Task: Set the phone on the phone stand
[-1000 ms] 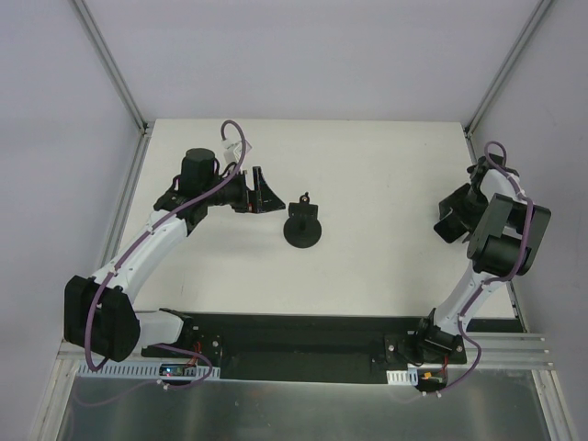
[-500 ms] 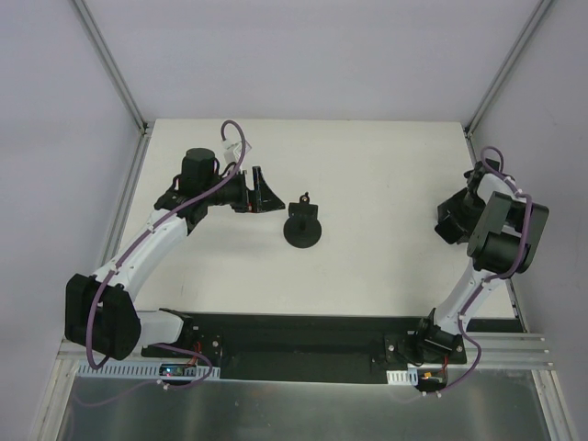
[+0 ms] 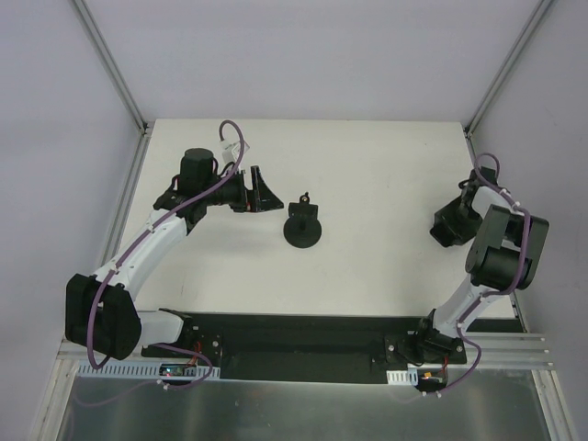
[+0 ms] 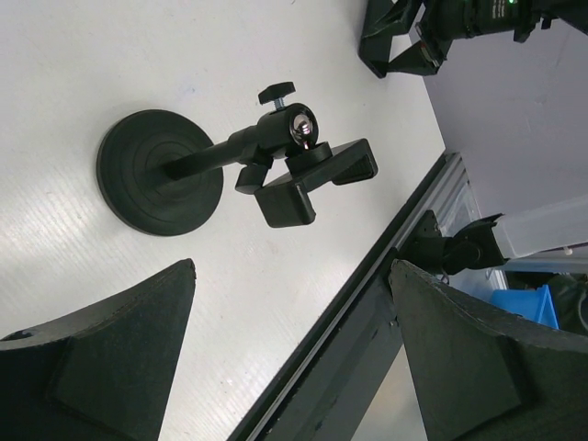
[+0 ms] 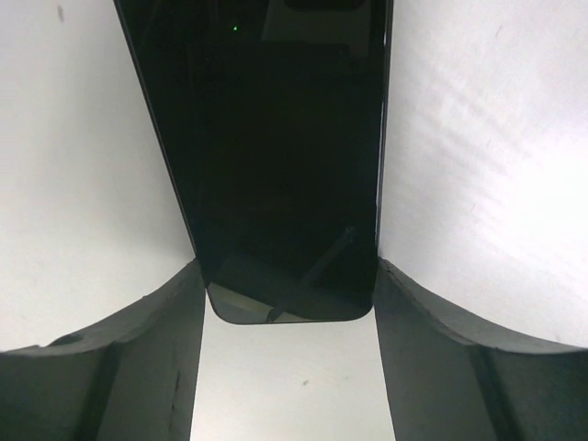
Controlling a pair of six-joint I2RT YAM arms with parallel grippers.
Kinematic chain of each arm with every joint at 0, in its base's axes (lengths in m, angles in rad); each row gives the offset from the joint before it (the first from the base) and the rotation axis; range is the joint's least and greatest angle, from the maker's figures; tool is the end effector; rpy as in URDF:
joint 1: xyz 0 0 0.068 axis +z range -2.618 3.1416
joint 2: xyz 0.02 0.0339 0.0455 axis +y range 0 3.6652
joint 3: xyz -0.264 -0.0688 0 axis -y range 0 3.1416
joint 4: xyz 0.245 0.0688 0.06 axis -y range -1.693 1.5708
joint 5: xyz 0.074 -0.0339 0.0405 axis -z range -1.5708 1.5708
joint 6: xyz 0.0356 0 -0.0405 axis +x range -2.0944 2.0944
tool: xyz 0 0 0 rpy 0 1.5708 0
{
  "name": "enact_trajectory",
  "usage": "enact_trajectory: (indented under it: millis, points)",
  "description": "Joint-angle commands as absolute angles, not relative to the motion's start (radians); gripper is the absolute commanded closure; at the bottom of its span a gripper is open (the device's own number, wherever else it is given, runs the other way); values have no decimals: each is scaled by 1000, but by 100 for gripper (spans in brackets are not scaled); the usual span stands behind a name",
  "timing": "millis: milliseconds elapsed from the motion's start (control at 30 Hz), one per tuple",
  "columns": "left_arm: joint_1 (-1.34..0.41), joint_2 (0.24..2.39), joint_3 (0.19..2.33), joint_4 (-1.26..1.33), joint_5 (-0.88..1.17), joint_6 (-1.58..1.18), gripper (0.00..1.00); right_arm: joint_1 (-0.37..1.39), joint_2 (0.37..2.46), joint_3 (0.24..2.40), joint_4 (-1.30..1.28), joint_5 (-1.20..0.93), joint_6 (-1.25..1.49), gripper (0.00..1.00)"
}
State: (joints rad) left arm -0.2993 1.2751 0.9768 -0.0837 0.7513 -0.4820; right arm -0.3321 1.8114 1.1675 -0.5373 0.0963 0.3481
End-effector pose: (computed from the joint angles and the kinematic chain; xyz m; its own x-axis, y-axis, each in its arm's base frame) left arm 0.2677 -0.1080 0.3141 -0.6961 -0.1397 -0.7042 0.5621 0.5042 -0.6556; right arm 0.3358 -0.1194 0.1696 -0.6996 0.6004 -0.3874 0.6358 0.7705 0.0459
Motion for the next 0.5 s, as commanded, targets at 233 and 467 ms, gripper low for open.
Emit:
enact_trajectory:
  millis: [233,467]
  points:
    - [-290,1266,966,-41,753,-477,14,-108,1597,940,-597,15,380,85]
    - [-288,1261,969,-41,755,-469,14,50,1560,904,-584,-84,383,97]
